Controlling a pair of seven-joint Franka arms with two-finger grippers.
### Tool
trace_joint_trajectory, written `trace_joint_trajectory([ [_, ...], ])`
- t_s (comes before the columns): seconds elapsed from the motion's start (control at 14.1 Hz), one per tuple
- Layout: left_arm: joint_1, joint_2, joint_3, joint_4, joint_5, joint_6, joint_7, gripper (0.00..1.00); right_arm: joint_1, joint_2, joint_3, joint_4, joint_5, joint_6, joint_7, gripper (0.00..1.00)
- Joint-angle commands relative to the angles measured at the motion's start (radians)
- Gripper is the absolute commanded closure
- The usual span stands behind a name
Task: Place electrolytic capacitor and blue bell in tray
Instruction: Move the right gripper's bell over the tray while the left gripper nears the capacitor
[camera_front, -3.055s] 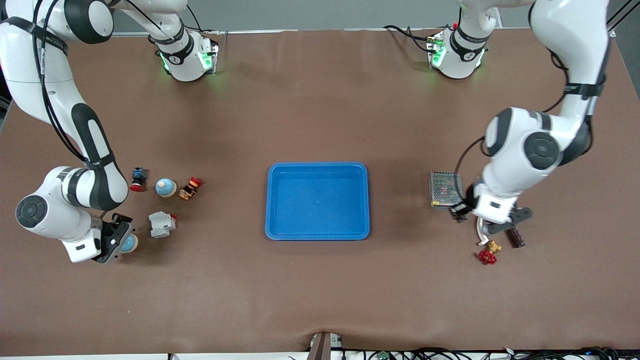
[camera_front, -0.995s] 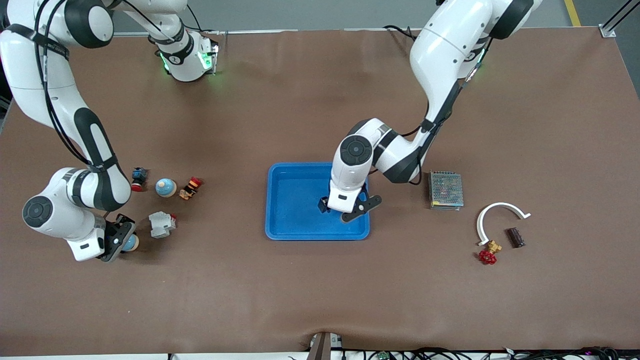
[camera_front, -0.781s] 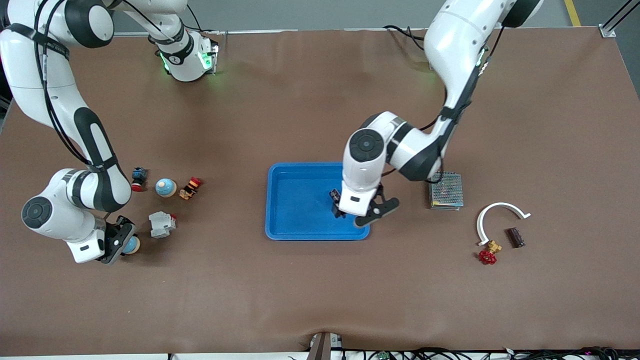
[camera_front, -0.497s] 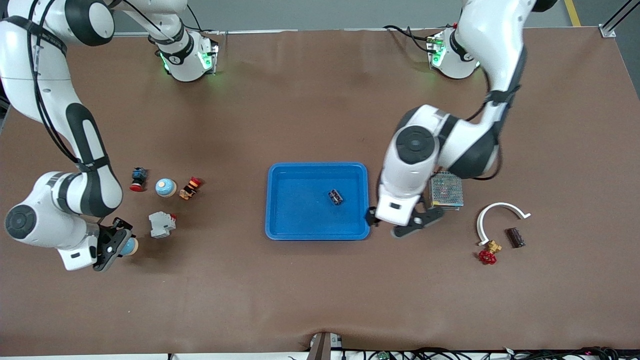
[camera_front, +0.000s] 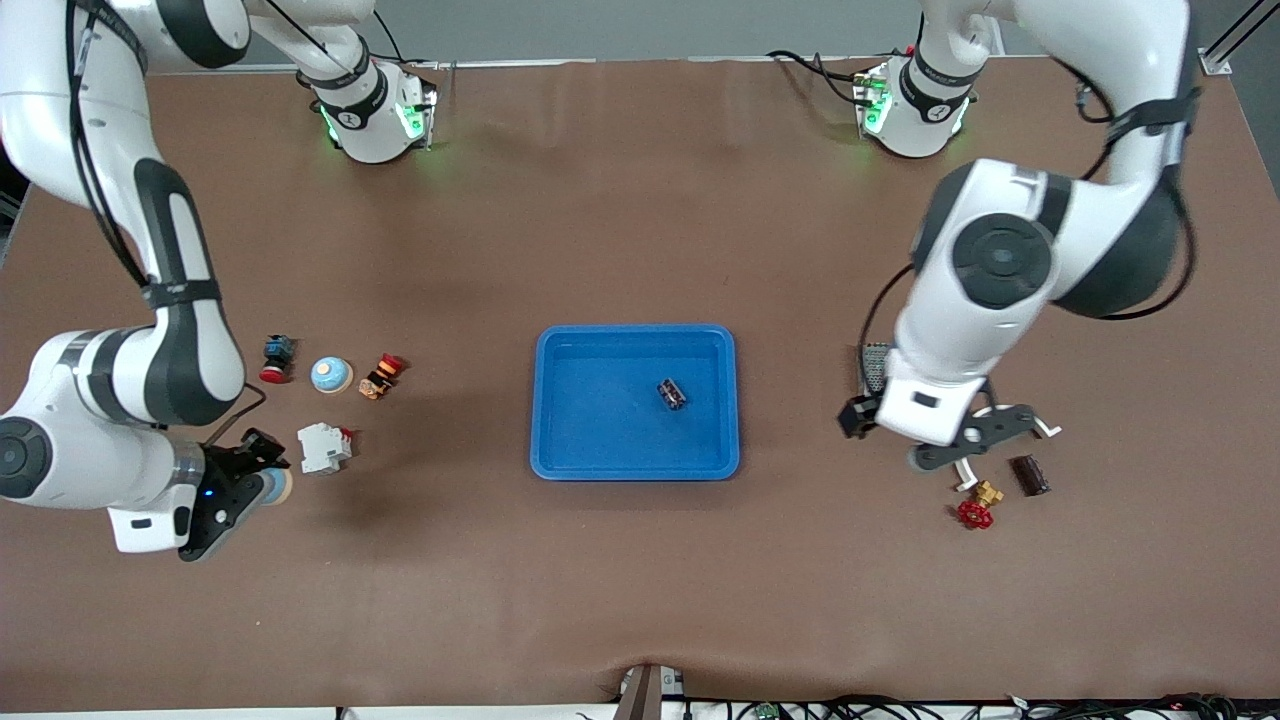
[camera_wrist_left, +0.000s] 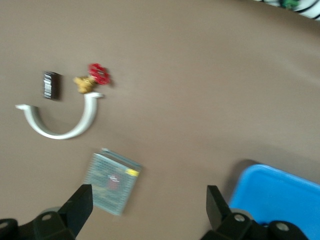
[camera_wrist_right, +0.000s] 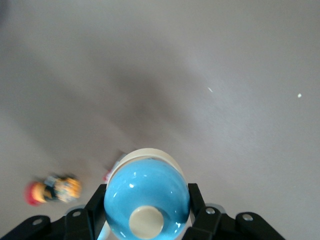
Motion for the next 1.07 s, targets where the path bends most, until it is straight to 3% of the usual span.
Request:
trace_joint_trajectory([
  [0.0, 0.101, -0.047, -0.012, -0.044, 0.007, -0.038, 0.136, 0.0, 0.078, -0.056, -0.004, -0.016, 0.004, -0.082, 0.243, 0.64],
  [0.21, 0.2, -0.056, -0.012, -0.082, 0.009, -0.038, 0.24, 0.0, 0.165, -0.079, 0.008, -0.019, 0.041, -0.133, 0.471, 0.64],
  [0.43, 0.302, -0.055, -0.012, -0.121, 0.013, -0.016, 0.338, 0.0, 0.234, -0.077, 0.008, -0.017, 0.144, -0.148, 0.694, 0.63],
  [0.71, 0.412, -0.043, -0.012, -0.209, 0.012, 0.108, 0.429, 0.0, 0.361, -0.076, 0.004, -0.02, 0.147, -0.13, 0.897, 0.63],
  [0.99, 0.481, 0.091, -0.012, -0.214, 0.012, 0.266, 0.432, 0.0, 0.463, -0.069, 0.002, -0.092, 0.141, 0.003, 1.093, 0.62],
])
